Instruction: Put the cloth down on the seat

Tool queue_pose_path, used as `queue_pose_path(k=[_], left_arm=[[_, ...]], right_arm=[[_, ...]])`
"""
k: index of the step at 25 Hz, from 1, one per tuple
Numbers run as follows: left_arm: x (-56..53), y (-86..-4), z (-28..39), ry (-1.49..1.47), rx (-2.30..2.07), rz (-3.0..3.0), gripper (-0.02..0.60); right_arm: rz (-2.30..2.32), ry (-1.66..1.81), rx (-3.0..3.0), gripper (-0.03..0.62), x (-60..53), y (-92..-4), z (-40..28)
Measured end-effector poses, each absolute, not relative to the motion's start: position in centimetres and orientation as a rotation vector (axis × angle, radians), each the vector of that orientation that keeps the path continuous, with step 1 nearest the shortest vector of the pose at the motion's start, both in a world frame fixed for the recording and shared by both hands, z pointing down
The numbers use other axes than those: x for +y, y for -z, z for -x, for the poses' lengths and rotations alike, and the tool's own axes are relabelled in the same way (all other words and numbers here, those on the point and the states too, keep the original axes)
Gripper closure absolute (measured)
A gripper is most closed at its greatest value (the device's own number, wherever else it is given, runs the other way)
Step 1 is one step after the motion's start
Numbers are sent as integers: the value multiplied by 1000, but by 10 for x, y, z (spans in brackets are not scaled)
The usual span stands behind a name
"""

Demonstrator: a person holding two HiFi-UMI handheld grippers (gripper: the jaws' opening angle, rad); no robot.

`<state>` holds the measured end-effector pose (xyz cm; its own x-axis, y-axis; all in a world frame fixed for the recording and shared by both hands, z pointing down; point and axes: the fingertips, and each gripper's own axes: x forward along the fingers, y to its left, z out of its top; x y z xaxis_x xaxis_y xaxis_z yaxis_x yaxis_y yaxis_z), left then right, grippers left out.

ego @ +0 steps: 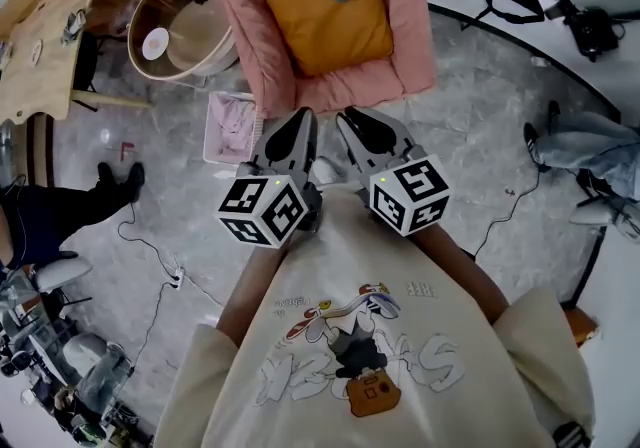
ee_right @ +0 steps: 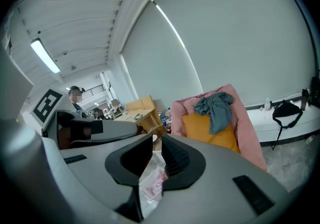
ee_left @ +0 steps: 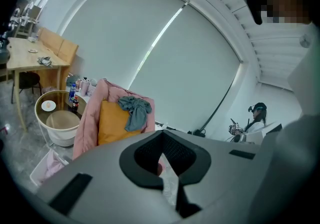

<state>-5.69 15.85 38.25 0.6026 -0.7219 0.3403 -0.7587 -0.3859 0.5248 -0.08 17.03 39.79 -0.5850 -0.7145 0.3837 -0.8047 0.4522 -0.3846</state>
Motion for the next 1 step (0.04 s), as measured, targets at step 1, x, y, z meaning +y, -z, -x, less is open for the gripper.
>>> queue_pose_path(k=[1], left_arm=[[162, -384, 57, -84, -1154, -2181, 588]], right_arm=[[-1342, -807, -2531, 523, 172, -397, 2]])
